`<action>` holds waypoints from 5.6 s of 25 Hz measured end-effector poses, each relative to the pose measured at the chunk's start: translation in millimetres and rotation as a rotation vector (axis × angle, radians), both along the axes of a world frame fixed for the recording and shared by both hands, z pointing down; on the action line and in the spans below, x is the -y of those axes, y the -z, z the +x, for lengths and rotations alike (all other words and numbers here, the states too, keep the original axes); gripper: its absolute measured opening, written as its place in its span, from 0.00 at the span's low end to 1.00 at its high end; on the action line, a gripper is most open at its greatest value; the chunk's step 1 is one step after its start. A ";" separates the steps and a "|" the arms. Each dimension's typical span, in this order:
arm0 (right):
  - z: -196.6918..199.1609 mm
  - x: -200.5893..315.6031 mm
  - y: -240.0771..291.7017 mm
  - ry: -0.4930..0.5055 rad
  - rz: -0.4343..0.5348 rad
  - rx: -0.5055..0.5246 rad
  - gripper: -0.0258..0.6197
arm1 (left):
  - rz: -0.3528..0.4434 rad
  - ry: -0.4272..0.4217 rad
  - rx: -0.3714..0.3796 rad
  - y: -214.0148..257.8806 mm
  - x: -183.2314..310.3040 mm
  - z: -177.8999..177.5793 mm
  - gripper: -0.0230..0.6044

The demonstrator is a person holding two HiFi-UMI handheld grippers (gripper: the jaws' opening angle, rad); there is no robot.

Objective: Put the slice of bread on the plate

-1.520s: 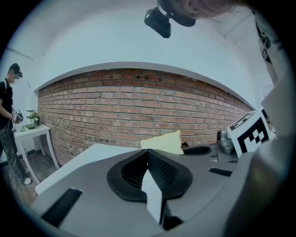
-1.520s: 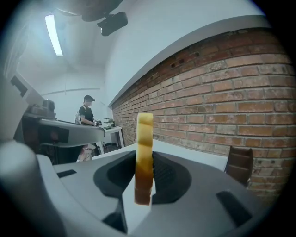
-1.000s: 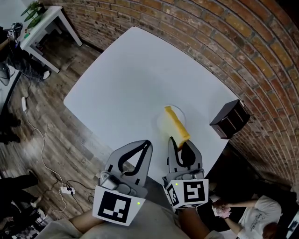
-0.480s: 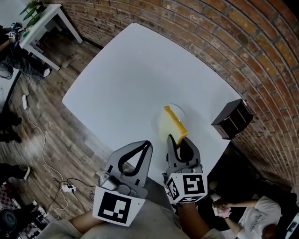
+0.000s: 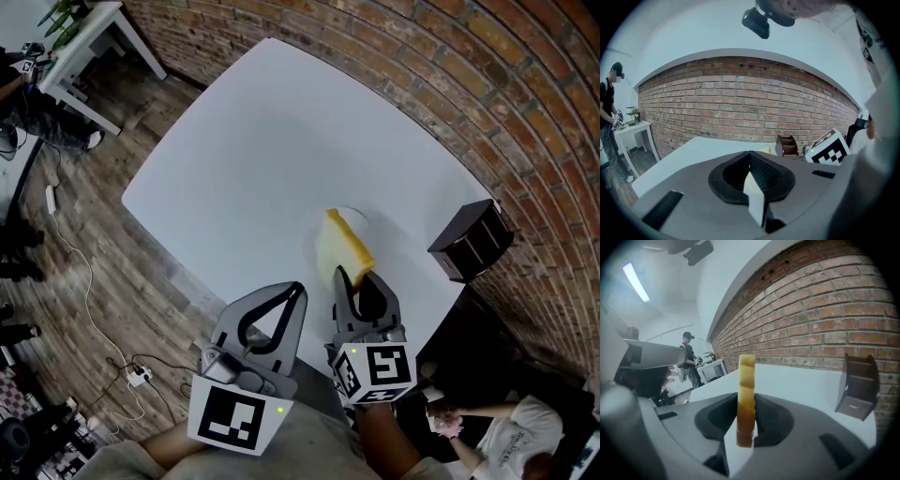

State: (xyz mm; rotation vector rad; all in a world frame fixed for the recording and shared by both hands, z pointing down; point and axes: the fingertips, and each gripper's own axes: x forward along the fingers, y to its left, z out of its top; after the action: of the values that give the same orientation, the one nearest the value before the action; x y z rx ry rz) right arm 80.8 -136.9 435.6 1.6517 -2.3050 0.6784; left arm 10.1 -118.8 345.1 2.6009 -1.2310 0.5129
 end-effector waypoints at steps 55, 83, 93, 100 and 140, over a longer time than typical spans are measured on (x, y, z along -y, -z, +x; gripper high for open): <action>23.7 32.1 -66.8 -0.088 -0.196 0.125 0.30 | -0.051 0.008 -0.010 -15.4 17.4 1.0 0.05; 40.2 27.1 -88.6 -0.172 -0.259 0.037 0.44 | -0.049 -0.008 -0.016 -14.6 17.9 0.8 0.05; 39.7 30.2 -67.4 -0.166 -0.177 0.019 0.31 | -0.048 -0.018 -0.013 -14.3 17.1 1.0 0.05; 36.3 30.3 -44.1 -0.159 -0.095 -0.030 0.11 | -0.037 -0.023 -0.028 -8.2 14.1 0.2 0.05; -10.1 -84.2 157.7 -0.108 0.326 -0.151 0.05 | 0.110 -0.095 -0.117 57.7 -46.7 0.0 0.05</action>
State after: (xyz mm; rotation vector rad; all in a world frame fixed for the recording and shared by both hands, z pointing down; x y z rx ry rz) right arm 70.7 -52.7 278.0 1.9022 -2.3239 0.1915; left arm 10.1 -72.1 287.5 2.7474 -1.1336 0.3127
